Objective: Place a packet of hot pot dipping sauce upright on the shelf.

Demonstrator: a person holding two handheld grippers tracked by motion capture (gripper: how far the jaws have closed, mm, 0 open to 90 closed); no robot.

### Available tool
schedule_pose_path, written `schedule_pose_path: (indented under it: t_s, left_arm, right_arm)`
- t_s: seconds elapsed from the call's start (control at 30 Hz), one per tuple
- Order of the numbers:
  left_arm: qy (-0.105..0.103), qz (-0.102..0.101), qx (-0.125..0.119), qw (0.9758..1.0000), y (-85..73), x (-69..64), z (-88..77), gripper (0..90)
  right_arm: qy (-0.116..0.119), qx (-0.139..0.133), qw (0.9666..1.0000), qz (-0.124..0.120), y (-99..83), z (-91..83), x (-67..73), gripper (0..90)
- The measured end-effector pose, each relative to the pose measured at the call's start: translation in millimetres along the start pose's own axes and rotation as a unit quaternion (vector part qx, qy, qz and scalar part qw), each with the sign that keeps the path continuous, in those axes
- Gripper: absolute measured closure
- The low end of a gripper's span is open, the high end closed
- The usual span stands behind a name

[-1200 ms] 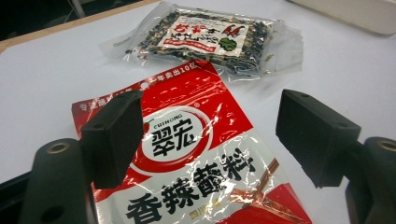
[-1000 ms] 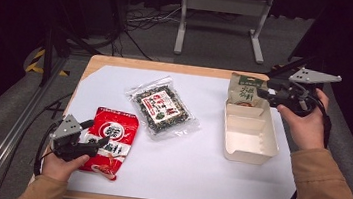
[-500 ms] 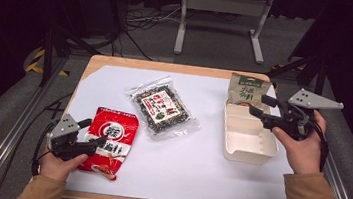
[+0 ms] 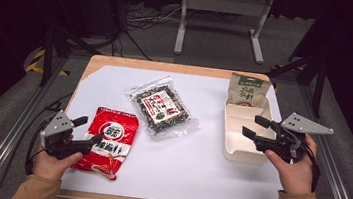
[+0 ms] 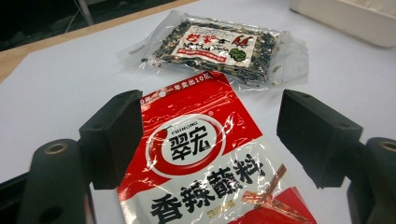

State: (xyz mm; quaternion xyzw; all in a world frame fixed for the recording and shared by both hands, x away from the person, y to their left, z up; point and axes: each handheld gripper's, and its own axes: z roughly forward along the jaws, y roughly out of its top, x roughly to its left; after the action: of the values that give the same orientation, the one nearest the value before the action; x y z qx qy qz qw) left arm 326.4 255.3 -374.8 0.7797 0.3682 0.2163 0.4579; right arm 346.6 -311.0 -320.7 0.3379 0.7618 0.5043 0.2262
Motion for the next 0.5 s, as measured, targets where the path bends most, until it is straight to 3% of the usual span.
schedule_pose_path:
  t_s: [0.13,0.3,0.33,0.4,0.5]
  left_arm:
    - [-0.016,-0.009,0.009,0.9998,10.6,14.4,-0.5,25.6]
    - [-0.021,-0.035,0.021,0.9989,19.5,40.4,6.4,26.0]
    - [-0.021,-0.035,0.021,0.9989,19.5,40.4,6.4,26.0]
    - [-0.016,-0.049,0.018,0.9985,23.7,54.0,10.7,26.1]
    - [-0.010,-0.050,0.008,0.9987,28.0,60.6,12.4,28.7]
  right_arm:
    - [0.019,0.020,0.9996,-0.003,-1.0,7.6,8.0,43.8]
    - [0.035,0.018,0.9990,-0.022,2.9,13.8,21.0,42.0]
    - [0.035,0.018,0.9990,-0.022,2.9,13.8,21.0,42.0]
    - [0.044,0.018,0.9984,-0.030,4.5,16.6,26.5,41.9]
    - [0.052,0.020,0.9979,-0.033,4.8,18.9,29.4,41.2]
